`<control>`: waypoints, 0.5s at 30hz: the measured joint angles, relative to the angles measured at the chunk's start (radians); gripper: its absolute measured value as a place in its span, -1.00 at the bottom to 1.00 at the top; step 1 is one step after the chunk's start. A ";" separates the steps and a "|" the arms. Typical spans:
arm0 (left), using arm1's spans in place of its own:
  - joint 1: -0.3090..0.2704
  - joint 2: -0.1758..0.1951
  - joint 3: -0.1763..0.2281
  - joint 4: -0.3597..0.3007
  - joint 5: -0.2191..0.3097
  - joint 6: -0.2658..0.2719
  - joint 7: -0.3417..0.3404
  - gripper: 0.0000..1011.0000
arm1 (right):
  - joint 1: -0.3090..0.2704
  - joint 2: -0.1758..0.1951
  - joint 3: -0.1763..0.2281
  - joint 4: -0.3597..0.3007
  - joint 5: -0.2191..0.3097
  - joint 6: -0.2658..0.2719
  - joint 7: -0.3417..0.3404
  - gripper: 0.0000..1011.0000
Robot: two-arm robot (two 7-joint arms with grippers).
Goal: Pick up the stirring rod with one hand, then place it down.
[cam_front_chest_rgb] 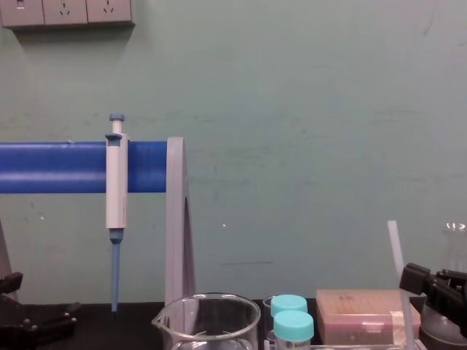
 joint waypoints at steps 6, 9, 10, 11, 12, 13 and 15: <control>0.000 0.000 0.000 0.000 0.000 0.000 0.000 0.98 | 0.000 0.000 0.000 -0.001 0.003 0.000 0.002 -0.91; 0.000 0.000 0.000 0.000 0.000 0.000 0.000 0.98 | 0.000 0.001 0.000 -0.001 0.004 0.000 0.003 -0.87; 0.000 0.000 0.000 0.000 0.000 0.000 0.000 0.98 | 0.000 0.001 0.000 -0.001 0.004 0.000 0.004 -0.83; 0.000 0.000 0.000 0.000 0.000 0.000 0.000 0.98 | 0.001 0.001 0.000 -0.001 0.004 0.000 0.005 -0.74; 0.000 0.000 0.000 0.000 0.000 0.000 0.000 0.98 | 0.001 0.001 0.000 -0.001 0.005 0.000 0.005 -0.70; 0.000 0.000 0.000 0.000 0.000 0.000 0.000 0.98 | 0.001 0.001 0.000 -0.001 0.005 0.000 0.006 -0.60; 0.000 0.000 0.000 0.000 0.000 0.000 0.000 0.98 | 0.001 0.001 0.000 -0.001 0.005 0.000 0.006 -0.54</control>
